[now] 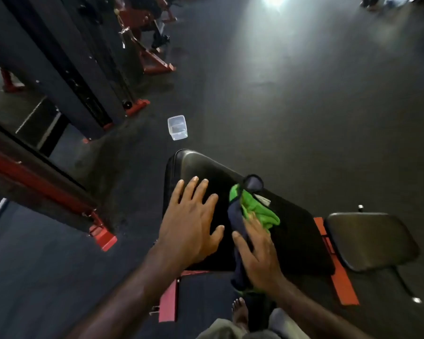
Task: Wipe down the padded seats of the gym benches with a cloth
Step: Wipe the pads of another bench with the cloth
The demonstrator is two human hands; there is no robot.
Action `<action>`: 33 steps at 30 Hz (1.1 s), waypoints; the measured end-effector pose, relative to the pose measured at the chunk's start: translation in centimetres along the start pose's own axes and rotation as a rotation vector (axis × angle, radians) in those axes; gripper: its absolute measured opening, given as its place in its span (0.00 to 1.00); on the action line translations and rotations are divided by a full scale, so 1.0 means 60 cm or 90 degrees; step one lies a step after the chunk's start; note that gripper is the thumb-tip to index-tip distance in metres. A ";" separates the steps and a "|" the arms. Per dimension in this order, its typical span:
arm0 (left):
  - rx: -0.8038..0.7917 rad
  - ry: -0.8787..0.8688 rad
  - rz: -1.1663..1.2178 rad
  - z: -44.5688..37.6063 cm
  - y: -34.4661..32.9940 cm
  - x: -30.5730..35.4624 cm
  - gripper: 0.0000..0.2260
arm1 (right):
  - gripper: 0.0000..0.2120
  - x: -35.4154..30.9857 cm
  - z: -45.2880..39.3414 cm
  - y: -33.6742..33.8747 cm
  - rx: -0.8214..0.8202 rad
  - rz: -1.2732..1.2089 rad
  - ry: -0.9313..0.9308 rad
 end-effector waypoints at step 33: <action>-0.113 0.001 -0.104 -0.107 -0.044 0.046 0.31 | 0.28 0.089 -0.144 0.003 -0.098 0.054 0.139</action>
Point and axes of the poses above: each hand's wrist, its own z-axis away from the middle knuckle, its own y-axis out of the back of the hand, x = y × z, the point moved 5 cm from there along -z, towards the middle knuckle, and after that the axes turned 2 degrees about y, right-handed, at the moved point
